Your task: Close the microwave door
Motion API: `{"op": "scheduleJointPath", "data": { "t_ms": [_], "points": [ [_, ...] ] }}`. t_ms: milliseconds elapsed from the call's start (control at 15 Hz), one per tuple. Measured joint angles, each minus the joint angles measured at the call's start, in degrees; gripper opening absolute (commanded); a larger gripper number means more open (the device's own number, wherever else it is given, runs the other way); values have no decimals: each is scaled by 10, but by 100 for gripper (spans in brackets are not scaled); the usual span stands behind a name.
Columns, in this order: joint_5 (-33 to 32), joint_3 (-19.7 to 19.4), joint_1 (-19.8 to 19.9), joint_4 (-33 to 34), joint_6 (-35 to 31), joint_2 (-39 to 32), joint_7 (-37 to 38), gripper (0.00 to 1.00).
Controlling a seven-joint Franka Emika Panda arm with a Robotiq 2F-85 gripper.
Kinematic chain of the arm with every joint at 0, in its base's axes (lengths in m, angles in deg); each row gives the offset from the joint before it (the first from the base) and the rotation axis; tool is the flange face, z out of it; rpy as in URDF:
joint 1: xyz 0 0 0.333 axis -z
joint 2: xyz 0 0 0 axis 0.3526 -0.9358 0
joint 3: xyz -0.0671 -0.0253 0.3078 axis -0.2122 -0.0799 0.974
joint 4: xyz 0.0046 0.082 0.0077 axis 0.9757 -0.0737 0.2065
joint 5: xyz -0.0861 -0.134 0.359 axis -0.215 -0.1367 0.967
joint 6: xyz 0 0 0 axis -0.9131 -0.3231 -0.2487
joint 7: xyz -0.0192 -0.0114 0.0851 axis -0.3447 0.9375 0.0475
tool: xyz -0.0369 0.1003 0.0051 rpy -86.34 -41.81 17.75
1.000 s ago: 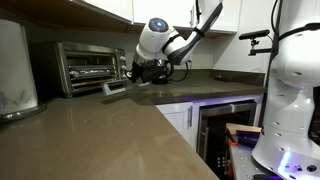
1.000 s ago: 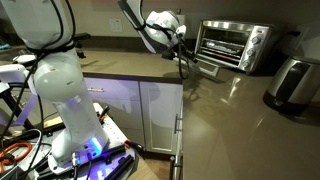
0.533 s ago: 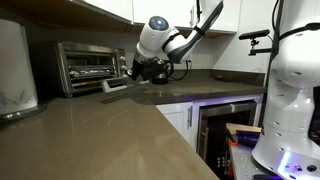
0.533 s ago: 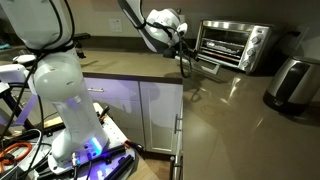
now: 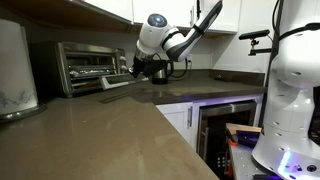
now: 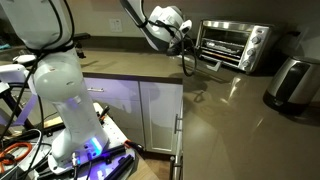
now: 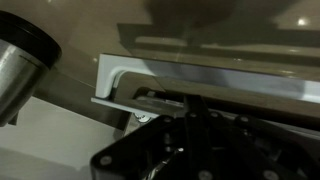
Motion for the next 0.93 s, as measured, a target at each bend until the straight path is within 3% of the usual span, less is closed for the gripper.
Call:
{"op": "scheduleJointPath", "data": {
  "t_ms": [933],
  "points": [
    [40,0,-1,38,0,0,-86,0]
  ]
}}
